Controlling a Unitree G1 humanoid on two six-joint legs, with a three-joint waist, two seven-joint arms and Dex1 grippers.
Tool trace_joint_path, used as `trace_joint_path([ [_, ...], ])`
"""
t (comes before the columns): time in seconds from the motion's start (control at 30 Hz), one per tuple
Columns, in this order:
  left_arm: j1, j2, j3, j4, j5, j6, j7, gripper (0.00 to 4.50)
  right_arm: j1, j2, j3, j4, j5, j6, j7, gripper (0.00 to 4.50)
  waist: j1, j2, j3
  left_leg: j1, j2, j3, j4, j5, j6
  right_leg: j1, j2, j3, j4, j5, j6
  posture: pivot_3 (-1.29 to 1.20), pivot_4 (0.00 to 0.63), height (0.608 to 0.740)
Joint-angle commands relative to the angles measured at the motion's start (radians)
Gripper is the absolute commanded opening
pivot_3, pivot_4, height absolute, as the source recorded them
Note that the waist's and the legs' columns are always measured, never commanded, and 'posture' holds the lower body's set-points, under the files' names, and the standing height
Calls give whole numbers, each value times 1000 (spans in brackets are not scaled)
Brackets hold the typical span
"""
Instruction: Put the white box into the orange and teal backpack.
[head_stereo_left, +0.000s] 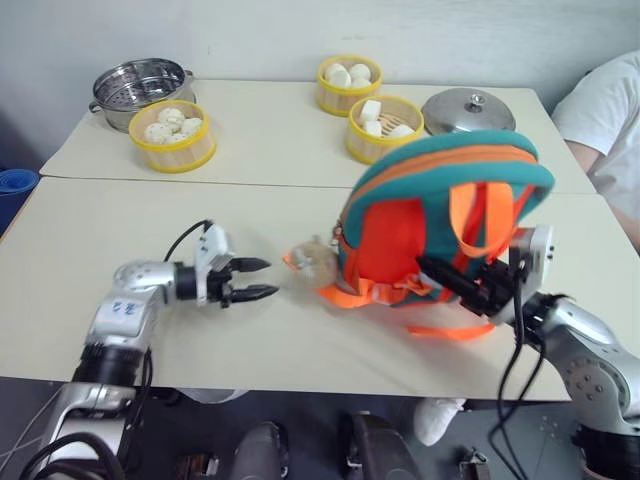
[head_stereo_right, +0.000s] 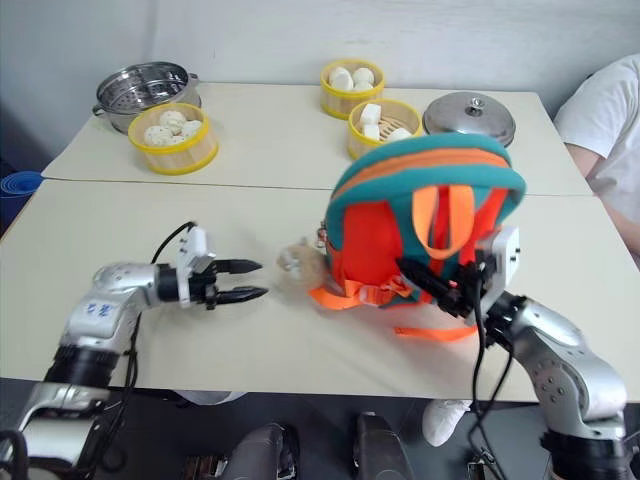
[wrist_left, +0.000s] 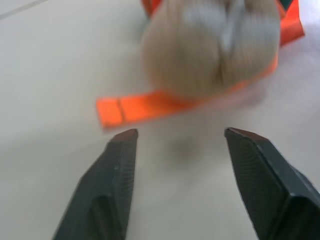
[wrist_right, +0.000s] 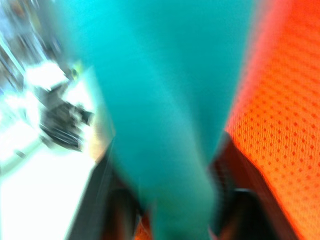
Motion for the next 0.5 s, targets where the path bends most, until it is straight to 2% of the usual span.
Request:
trace_joint_path([
  [0.03, 102, 77, 121, -162, -87, 32, -29, 4238, 83, -72, -138, 18, -61, -146, 118, 3266, 1, 0, 0, -1, 0, 0, 1, -1, 0, 0, 0, 0, 0, 0, 0, 0, 150, 740],
  [0.07, 137, 92, 148, -187, -105, 48, -25, 4493, 115, -93, -167, 38, -62, -165, 158, 3642, 3, 0, 0, -1, 0, 0, 1, -1, 0, 0, -1, 0, 0, 0, 0, 0, 150, 740],
  [0.13, 230, 115, 202, -232, -125, 57, -19, 4500, 179, -133, -208, 90, -80, -217, 244, 4276, 4, 0, 0, 0, -1, 0, 2, -1, 2, 2, -2, 0, 0, 0, 0, 0, 150, 740],
  [0.17, 289, 109, 235, -256, -115, 5, -12, 4500, 196, -142, -229, 137, -99, -276, 279, 4483, 2, 0, 0, 3, -1, 0, 1, -2, 3, 5, -2, 0, -1, 0, 0, 0, 150, 740],
  [0.23, 386, 104, 276, -283, -65, -97, 17, 4500, 226, -167, -259, 219, -103, -305, 337, 4483, 0, 0, 0, 13, 0, -1, -2, -4, 4, 16, -2, -1, -6, 0, 0, 0, 150, 740],
  [0.33, 488, 125, 299, -286, -20, -167, 27, 4500, 231, -193, -258, 350, -168, -419, 397, 4483, -4, 0, 0, 14, 0, -1, -2, -5, 4, 16, -2, -1, -6, -1, -1, 0, 150, 740],
  [0.5, 467, 97, 319, -266, -39, -205, 76, 4500, 218, -146, -223, 412, -212, -509, 371, 4483, 0, 1, 0, 14, 1, -1, -2, -5, 4, 16, -2, -2, -5, -1, -2, 0, 150, 740],
])
